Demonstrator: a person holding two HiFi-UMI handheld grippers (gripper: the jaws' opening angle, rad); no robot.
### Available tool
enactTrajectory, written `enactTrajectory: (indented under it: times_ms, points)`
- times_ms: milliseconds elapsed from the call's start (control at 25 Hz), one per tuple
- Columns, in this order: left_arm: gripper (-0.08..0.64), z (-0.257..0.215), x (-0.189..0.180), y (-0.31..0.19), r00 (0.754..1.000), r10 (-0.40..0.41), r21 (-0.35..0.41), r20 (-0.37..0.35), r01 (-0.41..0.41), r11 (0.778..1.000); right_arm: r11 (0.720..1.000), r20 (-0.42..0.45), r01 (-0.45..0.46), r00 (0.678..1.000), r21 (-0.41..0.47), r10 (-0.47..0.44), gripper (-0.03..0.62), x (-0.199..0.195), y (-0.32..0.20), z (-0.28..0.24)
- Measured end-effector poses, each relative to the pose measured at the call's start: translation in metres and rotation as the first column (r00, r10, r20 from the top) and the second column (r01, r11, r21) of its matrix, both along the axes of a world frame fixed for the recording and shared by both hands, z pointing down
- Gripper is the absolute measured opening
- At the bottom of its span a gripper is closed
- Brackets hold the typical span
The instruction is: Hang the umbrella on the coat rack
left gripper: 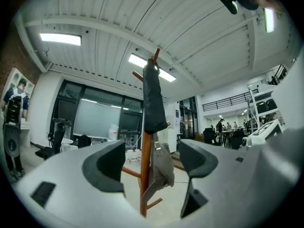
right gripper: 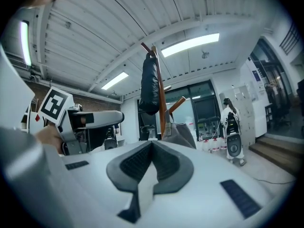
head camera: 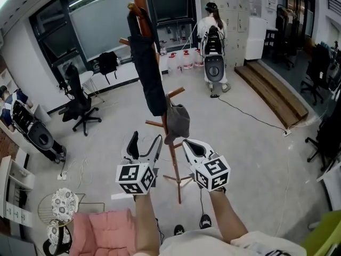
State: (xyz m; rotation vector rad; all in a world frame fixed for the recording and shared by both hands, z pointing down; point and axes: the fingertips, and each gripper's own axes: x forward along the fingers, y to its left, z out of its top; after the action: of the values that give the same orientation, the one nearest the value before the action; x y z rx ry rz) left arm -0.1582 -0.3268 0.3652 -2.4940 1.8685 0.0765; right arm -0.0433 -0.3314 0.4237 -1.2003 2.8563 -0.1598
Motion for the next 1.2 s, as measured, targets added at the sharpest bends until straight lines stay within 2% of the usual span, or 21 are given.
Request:
enactTrajectory:
  times_ms: [200, 320, 680, 1200]
  points:
    - [0.36, 0.031, -0.007, 0.012, 0.998, -0.051, -0.049, 0.021, 0.052, 0.997, 1.0, -0.005, -0.009, 1.0, -0.014, 0.009, 0.003, 0.003, 0.0, 0.01]
    - [0.36, 0.043, -0.004, 0.022, 0.997, -0.073, -0.048, 0.041, 0.074, 0.996, 1.0, -0.016, -0.01, 1.0, -0.022, 0.01, 0.003, 0.008, 0.002, 0.019]
    - [0.351, 0.068, 0.008, 0.036, 0.998, -0.031, -0.044, 0.059, 0.033, 0.998, 0.998, -0.035, -0.03, 0.999, -0.059, 0.028, 0.003, 0.012, 0.009, 0.042]
    - [0.153, 0.073, 0.021, 0.046, 0.996, -0.031, -0.027, 0.08, 0.033, 0.999, 0.999, -0.043, -0.002, 0.999, -0.048, 0.0, 0.005, 0.006, 0.016, 0.04]
